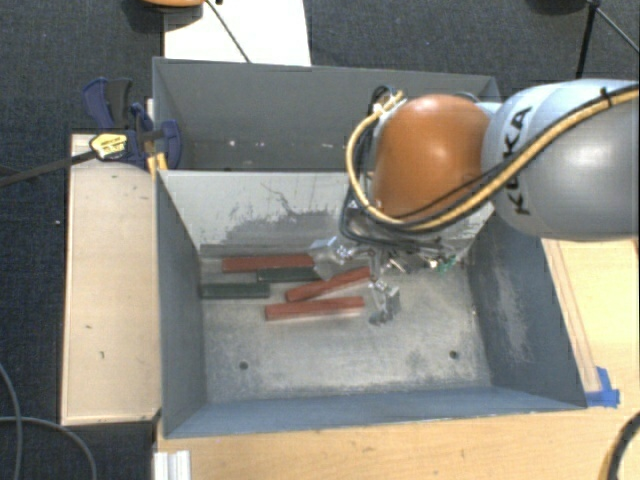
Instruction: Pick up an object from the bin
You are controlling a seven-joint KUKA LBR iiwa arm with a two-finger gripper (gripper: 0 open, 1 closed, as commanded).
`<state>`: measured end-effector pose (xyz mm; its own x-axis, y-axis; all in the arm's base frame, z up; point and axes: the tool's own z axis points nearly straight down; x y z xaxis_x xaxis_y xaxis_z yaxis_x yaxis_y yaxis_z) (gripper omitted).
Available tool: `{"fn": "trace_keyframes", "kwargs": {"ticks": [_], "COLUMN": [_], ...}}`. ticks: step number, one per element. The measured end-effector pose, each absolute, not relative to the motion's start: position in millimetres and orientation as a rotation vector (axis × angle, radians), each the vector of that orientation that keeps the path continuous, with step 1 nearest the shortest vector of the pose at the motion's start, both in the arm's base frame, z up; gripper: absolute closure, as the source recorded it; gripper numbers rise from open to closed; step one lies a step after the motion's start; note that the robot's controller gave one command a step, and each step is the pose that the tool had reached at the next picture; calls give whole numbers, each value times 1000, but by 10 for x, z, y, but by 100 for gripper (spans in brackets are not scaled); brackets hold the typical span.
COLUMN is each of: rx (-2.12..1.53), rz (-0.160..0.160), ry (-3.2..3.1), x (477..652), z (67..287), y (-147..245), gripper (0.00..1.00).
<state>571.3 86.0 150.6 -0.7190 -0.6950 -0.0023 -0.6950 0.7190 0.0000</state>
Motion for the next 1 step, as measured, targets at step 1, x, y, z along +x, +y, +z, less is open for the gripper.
{"fn": "trace_keyframes", "kwargs": {"ticks": [1], "rx": [-1276], "rz": [-3], "ry": [2861], "x": [5816], "z": [1176], "y": [832], "gripper": [0]}}
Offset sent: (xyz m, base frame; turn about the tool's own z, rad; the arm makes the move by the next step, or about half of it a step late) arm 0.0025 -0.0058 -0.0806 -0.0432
